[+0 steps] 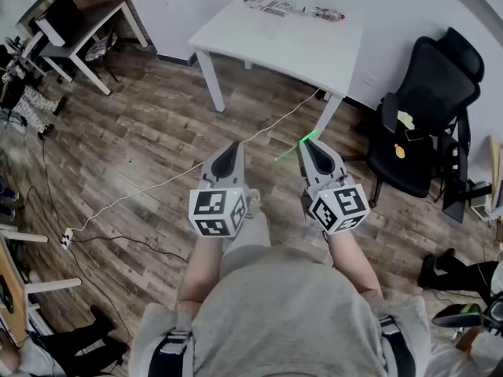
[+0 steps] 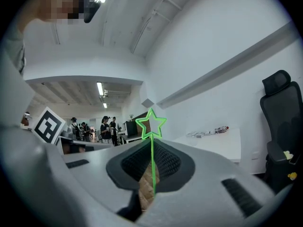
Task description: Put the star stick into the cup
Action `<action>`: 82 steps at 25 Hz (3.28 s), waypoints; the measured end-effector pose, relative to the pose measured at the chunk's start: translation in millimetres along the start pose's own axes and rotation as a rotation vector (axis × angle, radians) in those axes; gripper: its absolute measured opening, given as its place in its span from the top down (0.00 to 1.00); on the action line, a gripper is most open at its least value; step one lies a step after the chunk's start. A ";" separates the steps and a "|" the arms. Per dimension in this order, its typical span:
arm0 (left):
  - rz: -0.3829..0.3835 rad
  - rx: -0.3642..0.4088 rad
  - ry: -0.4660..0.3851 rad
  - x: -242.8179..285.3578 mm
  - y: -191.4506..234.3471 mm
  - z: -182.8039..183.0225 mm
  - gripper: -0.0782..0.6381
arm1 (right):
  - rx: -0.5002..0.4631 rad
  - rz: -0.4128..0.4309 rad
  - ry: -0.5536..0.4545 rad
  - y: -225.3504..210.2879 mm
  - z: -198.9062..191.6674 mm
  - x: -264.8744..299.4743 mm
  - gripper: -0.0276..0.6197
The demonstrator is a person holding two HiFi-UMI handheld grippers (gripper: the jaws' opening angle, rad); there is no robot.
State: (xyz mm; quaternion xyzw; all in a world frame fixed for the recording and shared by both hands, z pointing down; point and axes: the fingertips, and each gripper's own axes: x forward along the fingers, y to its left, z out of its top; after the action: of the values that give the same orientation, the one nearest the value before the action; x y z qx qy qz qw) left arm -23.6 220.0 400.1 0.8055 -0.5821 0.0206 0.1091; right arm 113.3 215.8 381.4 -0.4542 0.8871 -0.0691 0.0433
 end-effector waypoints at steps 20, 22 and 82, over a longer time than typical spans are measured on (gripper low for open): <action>-0.052 -0.020 0.056 197.4 125.3 48.0 0.88 | -0.019 -0.064 0.010 -85.5 25.0 218.0 0.93; -0.060 -0.018 0.057 210.5 132.5 51.6 0.88 | -0.016 -0.073 0.007 -91.6 26.6 231.8 0.93; -0.086 -0.015 0.160 591.8 243.9 87.5 0.88 | -0.004 -0.169 -0.017 -370.1 61.1 553.1 0.93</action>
State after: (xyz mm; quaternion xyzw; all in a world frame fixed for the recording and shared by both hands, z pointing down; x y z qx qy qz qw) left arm -71.3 -422.6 446.5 0.8247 -0.5364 0.0759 0.1623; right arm 95.1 -452.2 373.2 -0.5283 0.8453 -0.0667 0.0441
